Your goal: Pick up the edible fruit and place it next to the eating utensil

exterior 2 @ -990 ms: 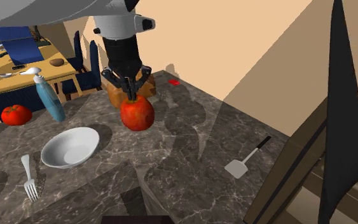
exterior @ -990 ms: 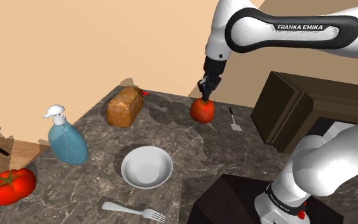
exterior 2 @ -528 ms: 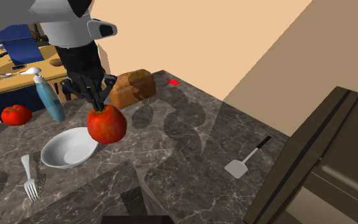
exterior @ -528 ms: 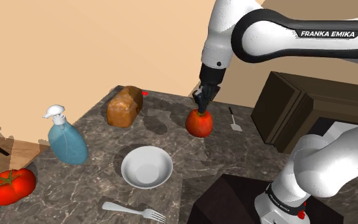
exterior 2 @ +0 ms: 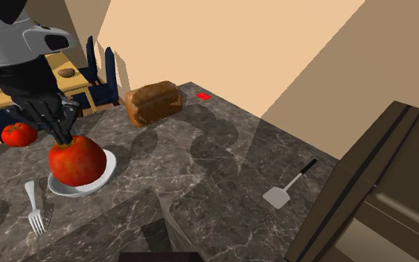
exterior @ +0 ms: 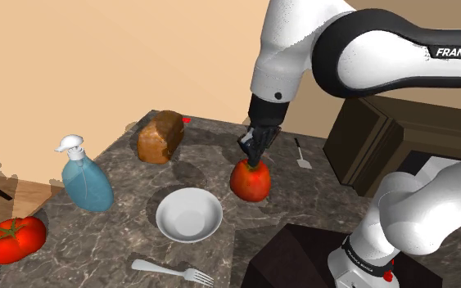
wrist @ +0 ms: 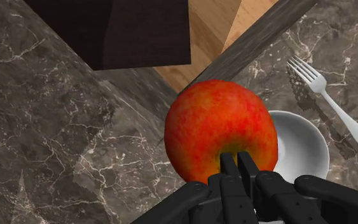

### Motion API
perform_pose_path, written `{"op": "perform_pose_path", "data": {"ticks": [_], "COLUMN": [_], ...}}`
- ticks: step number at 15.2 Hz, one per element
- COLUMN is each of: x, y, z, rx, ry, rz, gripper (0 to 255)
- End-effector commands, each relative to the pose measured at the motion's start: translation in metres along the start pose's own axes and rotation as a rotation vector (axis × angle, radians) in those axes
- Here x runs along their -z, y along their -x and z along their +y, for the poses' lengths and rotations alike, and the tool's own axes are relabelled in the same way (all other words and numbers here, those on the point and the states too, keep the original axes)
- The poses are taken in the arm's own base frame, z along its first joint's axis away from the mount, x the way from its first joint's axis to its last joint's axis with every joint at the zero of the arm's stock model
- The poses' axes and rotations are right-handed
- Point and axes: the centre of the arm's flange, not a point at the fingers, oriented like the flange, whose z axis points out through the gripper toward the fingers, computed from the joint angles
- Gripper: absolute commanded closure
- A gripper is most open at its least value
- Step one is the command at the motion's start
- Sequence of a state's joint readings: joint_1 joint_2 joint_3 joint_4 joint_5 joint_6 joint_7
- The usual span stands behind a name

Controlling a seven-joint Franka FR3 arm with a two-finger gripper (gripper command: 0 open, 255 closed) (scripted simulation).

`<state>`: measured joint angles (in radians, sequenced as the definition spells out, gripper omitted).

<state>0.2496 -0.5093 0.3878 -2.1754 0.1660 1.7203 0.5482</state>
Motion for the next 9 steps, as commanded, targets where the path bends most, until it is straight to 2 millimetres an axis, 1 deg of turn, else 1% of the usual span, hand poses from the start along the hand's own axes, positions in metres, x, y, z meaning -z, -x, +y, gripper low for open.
{"op": "perform_pose_path", "data": {"ticks": [1,9], "x": [0.0,0.003], "y": [0.014,0.065], "z": [-0.023,-0.115], "rx": [-0.001,-0.001], "ry": [0.0,0.0], "rz": [-0.001,-0.001], "gripper": [255,255]}}
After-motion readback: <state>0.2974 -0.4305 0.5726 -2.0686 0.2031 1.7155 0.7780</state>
